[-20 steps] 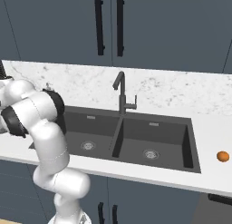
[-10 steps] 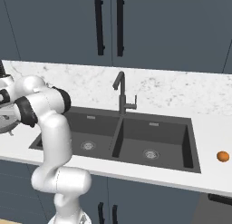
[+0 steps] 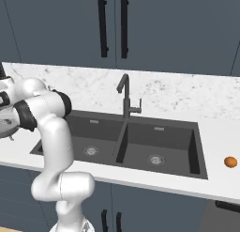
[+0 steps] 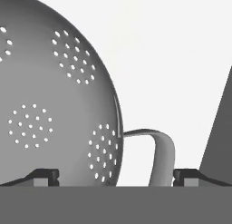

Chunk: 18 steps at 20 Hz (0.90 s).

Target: Put the colander in the sink, put the tangerine in the colander, and turn on the sink faucet and pour water over the colander.

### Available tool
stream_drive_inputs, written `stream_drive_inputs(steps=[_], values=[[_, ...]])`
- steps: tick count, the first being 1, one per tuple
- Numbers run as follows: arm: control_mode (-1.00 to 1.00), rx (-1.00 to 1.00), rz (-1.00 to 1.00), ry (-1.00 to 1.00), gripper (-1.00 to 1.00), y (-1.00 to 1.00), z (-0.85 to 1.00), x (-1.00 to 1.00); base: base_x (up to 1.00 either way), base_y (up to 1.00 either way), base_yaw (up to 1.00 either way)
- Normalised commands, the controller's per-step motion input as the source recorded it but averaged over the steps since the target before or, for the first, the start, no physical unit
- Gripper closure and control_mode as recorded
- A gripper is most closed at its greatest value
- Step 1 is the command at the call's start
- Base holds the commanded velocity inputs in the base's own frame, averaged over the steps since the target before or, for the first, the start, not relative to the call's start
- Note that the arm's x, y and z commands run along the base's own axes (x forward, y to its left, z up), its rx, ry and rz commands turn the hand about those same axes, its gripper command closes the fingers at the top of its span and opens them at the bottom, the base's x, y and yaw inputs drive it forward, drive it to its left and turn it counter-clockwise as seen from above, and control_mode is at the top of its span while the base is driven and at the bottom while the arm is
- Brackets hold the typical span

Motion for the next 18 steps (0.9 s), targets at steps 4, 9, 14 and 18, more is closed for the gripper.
stream_drive_inputs(steps=[4, 9, 14, 18], values=[[-1.0, 0.0, 0.0, 0.0, -1.0, -0.15, 0.0, 0.0, 0.0, 0.0, 0.0], [-1.0, 0.0, 0.0, 0.0, -1.0, -0.04, -0.03, 0.0, 0.0, 0.0, 0.0], [-1.0, 0.01, 0.0, 0.0, -1.0, -0.01, -0.2, -0.02, 0.0, 0.0, 0.0], [-1.0, 0.05, 0.0, -0.02, -1.0, 0.0, -0.28, 0.0, 0.0, 0.0, 0.0]])
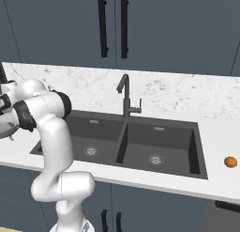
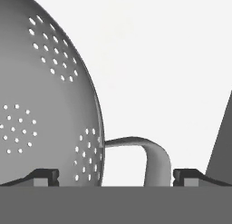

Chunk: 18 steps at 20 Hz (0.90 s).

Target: Put the colander in the sink, put the tangerine in the colander, and turn on the sink faucet and pour water over the colander.

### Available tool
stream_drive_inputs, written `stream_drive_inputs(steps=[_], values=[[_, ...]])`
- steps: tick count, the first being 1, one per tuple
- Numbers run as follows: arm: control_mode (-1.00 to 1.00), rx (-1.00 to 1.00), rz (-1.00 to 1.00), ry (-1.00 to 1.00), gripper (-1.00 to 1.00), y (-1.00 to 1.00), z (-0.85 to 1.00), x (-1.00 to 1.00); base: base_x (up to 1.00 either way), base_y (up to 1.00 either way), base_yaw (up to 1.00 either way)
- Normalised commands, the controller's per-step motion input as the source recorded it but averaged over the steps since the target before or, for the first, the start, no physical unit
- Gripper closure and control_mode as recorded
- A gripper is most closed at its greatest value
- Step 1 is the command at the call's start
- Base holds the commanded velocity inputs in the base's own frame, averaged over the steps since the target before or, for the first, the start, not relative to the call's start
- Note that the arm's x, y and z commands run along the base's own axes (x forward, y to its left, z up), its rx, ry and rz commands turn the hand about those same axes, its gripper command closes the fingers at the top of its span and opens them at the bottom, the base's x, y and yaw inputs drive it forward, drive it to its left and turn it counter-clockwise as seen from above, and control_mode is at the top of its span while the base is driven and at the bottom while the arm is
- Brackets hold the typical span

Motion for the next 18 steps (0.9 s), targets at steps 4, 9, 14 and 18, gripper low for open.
stream_drive_inputs(steps=[4, 9, 14, 18], values=[[-1.0, 0.05, 0.0, -0.01, -1.0, 0.0, -0.21, 0.0, 0.0, 0.0, 0.0], [-1.0, 0.02, 0.0, 0.0, -1.0, 0.0, -0.11, 0.0, 0.0, 0.0, 0.0], [-1.0, 0.0, 0.0, 0.0, -1.0, 0.0, 0.0, 0.0, 0.0, 0.0, 0.0], [-1.0, 0.0, 0.0, 0.0, -1.0, 0.0, 0.0, 0.0, 0.0, 0.0, 0.0]])
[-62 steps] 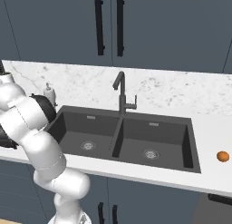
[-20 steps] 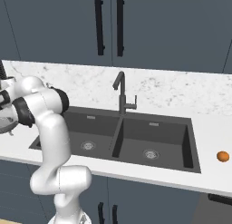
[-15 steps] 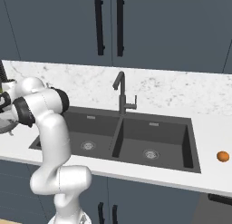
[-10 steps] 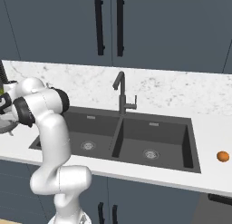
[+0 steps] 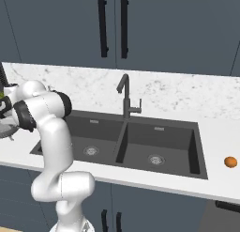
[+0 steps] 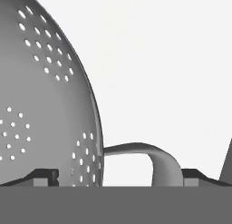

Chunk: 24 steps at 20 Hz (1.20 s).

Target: Put the colander in the sink, put the tangerine in the colander, and turn on the sink faucet and pour water over the colander.

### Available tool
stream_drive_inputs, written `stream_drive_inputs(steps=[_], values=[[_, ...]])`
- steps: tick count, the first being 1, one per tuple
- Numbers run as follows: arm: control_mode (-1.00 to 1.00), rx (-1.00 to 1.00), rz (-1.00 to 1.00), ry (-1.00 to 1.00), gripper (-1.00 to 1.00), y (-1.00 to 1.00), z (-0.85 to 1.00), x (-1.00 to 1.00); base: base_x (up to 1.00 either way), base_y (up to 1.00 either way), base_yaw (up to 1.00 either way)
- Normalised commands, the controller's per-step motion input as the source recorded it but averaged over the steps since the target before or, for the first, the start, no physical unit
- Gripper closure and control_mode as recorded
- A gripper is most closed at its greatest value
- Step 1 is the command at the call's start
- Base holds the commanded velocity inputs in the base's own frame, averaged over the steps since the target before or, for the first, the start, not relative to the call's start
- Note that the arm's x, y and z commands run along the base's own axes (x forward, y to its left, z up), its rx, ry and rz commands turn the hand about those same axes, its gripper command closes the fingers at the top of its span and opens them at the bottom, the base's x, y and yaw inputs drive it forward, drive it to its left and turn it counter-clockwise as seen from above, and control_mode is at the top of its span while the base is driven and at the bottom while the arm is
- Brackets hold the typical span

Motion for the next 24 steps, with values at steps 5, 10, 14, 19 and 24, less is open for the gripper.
stream_drive_inputs(steps=[5, 10, 14, 19, 24], values=[[-1.0, 0.0, 0.0, 0.0, 1.0, 0.0, 0.0, 0.0, 0.0, 0.0, 0.0], [-1.0, 0.0, 0.0, 0.0, 1.0, 0.0, 0.0, 0.0, 0.0, 0.0, 0.0], [-1.0, 0.0, 0.0, 0.0, 1.0, 0.0, 0.0, 0.0, 0.0, 0.0, 0.0], [-1.0, 0.0, 0.0, 0.0, 1.0, -0.1, 0.0, 0.0, 0.0, 0.0, 0.0], [-1.0, 0.03, 0.01, -0.05, 1.0, -0.46, 0.0, -0.04, 0.0, 0.0, 0.0]])
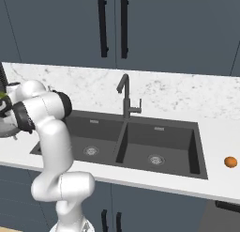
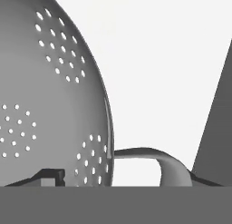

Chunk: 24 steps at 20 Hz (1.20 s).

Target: Put the colander in the sink, put the tangerine in the colander, and turn on the sink faucet and pour water over the colander.

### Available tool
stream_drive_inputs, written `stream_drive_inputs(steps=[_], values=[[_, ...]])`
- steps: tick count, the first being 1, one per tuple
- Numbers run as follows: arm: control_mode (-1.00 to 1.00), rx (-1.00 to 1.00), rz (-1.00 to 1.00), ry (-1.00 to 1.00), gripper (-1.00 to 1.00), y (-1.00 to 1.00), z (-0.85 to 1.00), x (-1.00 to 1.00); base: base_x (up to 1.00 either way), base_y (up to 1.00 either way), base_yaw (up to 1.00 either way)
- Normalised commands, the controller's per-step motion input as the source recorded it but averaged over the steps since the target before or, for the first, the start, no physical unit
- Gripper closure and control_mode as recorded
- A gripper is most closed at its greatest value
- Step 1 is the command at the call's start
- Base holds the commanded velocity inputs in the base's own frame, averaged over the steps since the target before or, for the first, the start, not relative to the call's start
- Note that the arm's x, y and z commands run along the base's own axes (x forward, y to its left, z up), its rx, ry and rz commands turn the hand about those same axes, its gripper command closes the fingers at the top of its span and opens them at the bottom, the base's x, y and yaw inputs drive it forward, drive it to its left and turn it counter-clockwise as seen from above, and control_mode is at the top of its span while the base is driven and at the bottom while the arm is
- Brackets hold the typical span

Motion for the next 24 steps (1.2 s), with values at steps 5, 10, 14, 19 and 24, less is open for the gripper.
stream_drive_inputs(steps=[5, 10, 14, 19, 24], values=[[-1.0, 0.16, -0.01, -0.13, 1.0, -0.36, 0.0, 0.0, 0.0, 0.0, 0.0], [-1.0, 0.18, -0.09, -0.01, 1.0, -0.54, 0.02, 0.0, 0.0, 0.0, 0.0], [-1.0, 0.08, -0.05, 0.0, 1.0, -0.92, 0.12, -0.11, 0.0, 0.0, 0.0], [-1.0, 0.03, -0.11, 0.03, 1.0, -0.93, 0.2, -0.1, 0.0, 0.0, 0.0], [-1.0, 0.0, -0.3, 0.04, 1.0, -0.77, 0.04, -0.11, 0.0, 0.0, 0.0]])
